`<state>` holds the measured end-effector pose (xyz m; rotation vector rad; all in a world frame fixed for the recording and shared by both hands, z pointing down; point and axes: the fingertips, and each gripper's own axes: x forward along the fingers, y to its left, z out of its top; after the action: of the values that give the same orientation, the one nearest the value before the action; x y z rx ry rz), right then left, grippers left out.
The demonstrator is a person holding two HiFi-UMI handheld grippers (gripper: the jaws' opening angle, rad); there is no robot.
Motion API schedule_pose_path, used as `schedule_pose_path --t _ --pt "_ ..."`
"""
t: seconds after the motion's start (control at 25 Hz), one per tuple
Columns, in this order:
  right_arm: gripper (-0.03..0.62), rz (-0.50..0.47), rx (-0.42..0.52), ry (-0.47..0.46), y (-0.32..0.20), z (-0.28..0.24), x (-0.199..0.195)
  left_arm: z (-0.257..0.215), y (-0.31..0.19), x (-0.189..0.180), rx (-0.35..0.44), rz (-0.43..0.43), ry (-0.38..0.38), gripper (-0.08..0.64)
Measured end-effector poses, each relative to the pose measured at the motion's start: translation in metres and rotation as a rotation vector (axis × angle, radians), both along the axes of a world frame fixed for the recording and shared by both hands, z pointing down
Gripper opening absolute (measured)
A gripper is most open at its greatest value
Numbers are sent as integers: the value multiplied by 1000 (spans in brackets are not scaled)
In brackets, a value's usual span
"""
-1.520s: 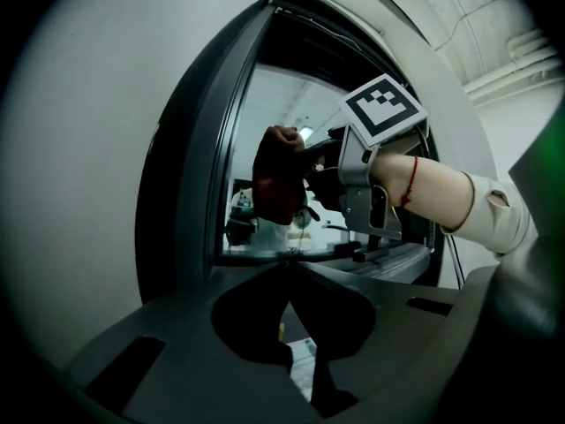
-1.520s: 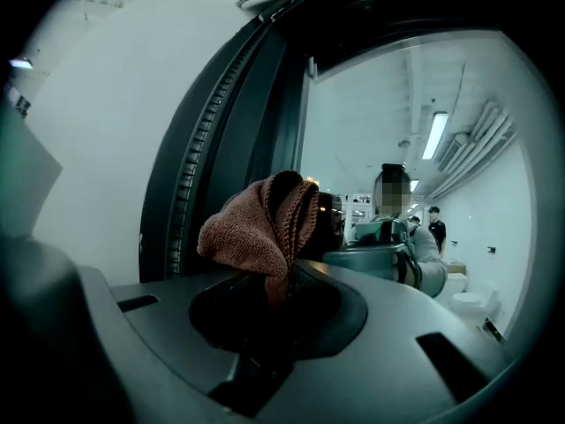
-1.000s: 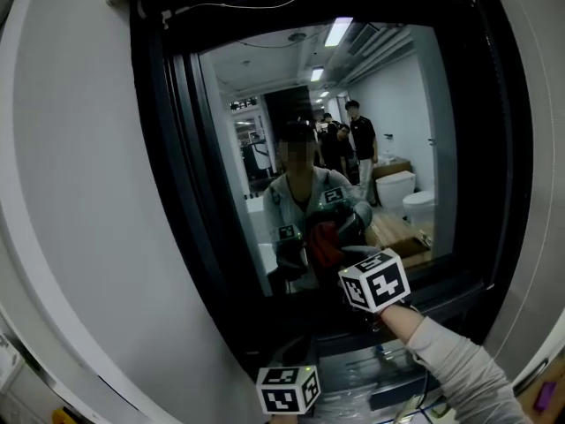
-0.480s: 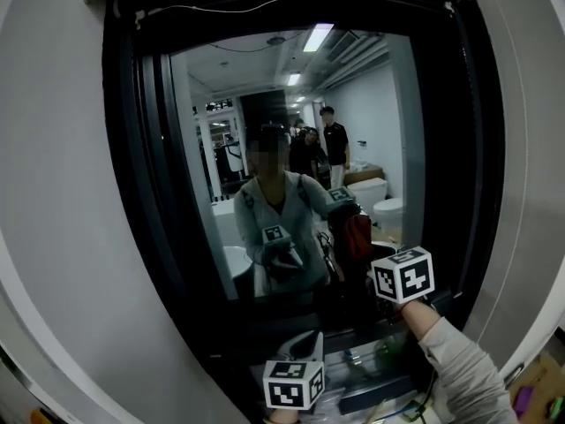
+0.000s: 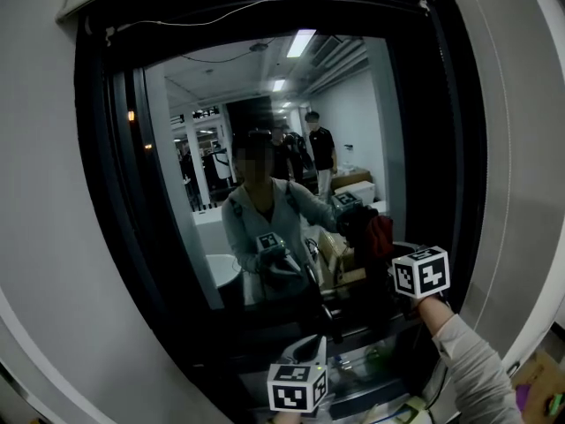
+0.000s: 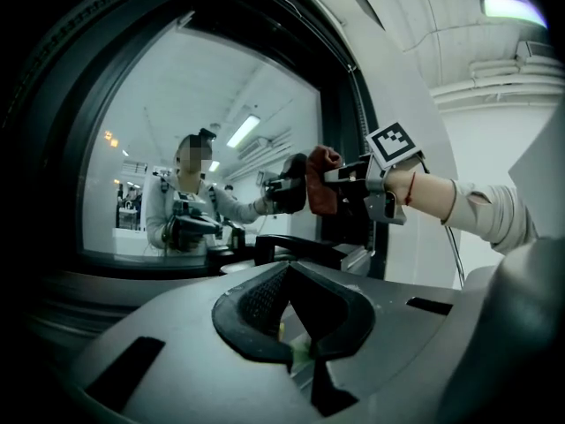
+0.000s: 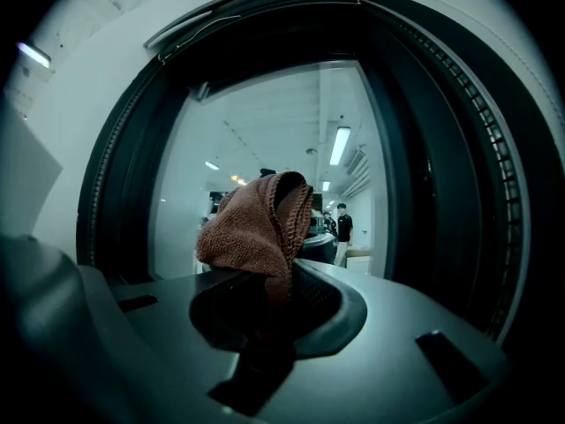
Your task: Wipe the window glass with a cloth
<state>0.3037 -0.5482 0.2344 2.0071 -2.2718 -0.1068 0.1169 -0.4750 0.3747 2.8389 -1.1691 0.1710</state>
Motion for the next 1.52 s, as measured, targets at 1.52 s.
schedule_pose_path --t 1.52 --pt "55 -59 147 -32 141 27 -42 -9 66 -22 47 -72 25 5"
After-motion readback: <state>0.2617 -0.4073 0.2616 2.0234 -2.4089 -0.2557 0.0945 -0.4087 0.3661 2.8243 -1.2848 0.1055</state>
